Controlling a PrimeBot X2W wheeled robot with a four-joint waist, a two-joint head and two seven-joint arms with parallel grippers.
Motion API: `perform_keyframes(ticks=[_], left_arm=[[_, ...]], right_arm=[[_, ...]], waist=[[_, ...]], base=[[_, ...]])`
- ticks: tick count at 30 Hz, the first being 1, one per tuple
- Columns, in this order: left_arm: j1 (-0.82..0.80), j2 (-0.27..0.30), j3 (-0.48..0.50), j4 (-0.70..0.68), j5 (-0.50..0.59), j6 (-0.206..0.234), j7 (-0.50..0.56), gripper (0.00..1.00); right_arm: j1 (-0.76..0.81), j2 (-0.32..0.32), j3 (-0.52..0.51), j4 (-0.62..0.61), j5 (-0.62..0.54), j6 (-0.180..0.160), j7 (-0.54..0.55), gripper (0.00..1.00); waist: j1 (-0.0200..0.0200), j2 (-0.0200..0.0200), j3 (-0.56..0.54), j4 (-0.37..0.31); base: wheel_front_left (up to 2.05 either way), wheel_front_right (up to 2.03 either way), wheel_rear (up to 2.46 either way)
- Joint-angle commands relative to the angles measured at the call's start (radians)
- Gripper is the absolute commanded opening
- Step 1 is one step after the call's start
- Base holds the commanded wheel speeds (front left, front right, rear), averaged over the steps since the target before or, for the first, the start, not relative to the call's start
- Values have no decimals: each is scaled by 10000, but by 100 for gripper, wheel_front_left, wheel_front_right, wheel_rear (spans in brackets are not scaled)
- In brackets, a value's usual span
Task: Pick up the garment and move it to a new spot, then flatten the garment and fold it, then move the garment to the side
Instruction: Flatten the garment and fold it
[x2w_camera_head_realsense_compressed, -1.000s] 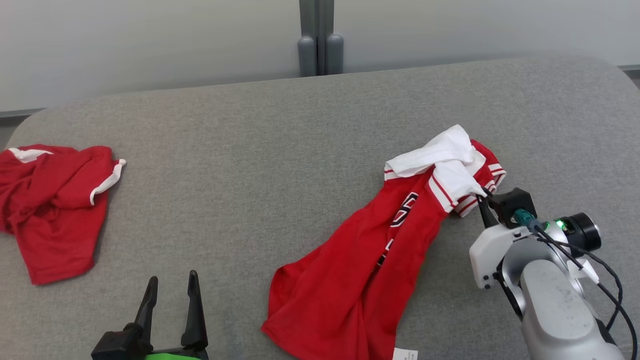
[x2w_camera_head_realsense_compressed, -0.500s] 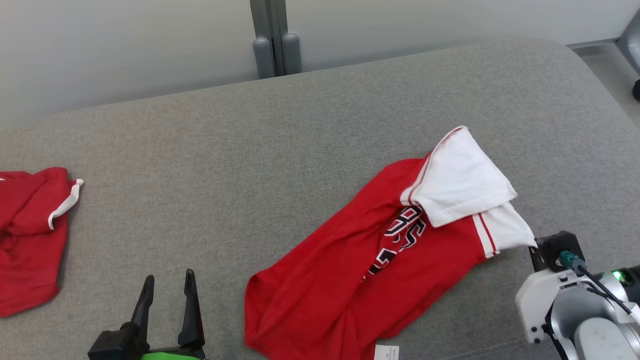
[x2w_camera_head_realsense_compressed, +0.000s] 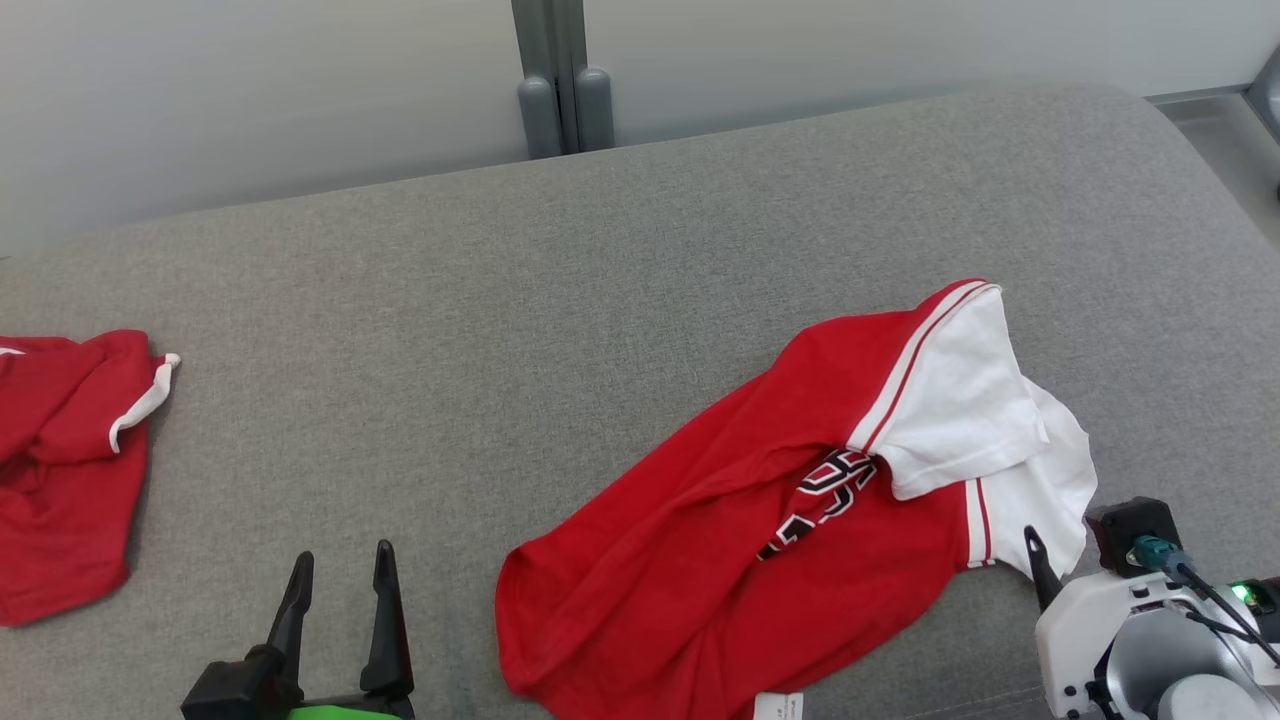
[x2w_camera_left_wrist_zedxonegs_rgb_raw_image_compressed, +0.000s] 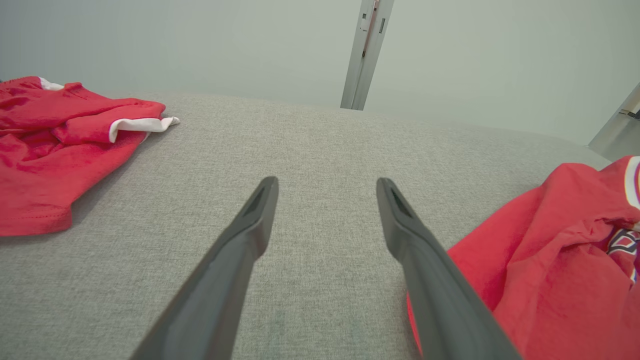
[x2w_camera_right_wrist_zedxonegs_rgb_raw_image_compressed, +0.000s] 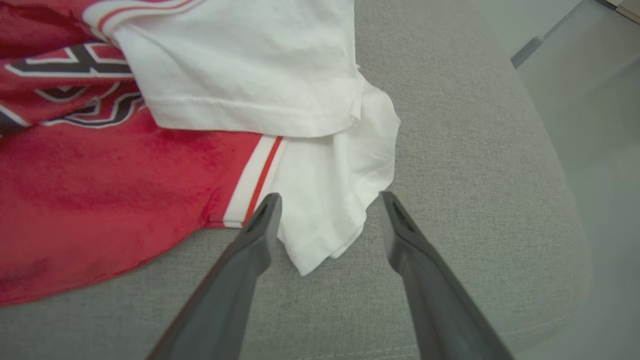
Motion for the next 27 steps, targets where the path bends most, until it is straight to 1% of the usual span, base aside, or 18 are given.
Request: perform_keyframes(ticks=[1, 4, 6, 10, 13, 15, 16, 18, 21, 25, 27], left_arm=[[-64, 22, 23, -5, 14, 10, -5, 100], [-27, 22, 32, -24, 10, 26, -5, 100], [-6, 22, 22, -26, 1, 25, -5, 100], [-18, 23, -19, -8, 26, -12, -5, 100], [-12, 22, -43, 19, 62, -19, -5, 100], [9, 23, -46, 21, 90, -25, -5, 100], [9, 22, -56, 29, 96, -32, -5, 100], [28, 22, -57, 22, 112, -43, -5, 100], [63, 22, -71, 27, 129, -69, -5, 100], [107, 22, -83, 58, 141, -73, -4, 100], [119, 22, -95, 68, 138, -68, -4, 100]], right_arm=[[91, 52, -164, -243, 64, -17, -288, 100], [153, 459, -723, -718, 134, -17, -1004, 100], [271, 663, -1106, -858, -50, -17, -1690, 100], [467, 868, -1468, -494, -357, -17, -3126, 100], [609, 1002, -1704, 174, -278, -17, -4843, 100], [589, 1030, -1807, 542, -74, -17, -5434, 100], [627, 1032, -1786, 686, -24, -17, -5522, 100], [473, 1039, -1756, 374, 425, -17, -5572, 100], [886, 1069, -1427, 85, 1100, -17, -5564, 100], [1090, 1064, -1138, 145, 1539, -17, -5570, 100], [1162, 1060, -1023, 183, 1574, -17, -5571, 100]], waist=[[0, 0, -20, 26], [0, 0, -42, 60], [0, 0, -60, 90], [0, 0, -95, 181], [0, 0, -160, 273], [0, 0, -188, 331], [0, 0, -196, 369], [0, 0, -207, 413], [0, 0, -222, 480], [0, 0, -262, 534], [0, 0, -275, 553]], base=[[0, 0, 0], [0, 0, 0], [0, 0, 0], [0, 0, 0], [0, 0, 0], [0, 0, 0], [0, 0, 0], [0, 0, 0], [0, 0, 0], [0, 0, 0], [0, 0, 0]])
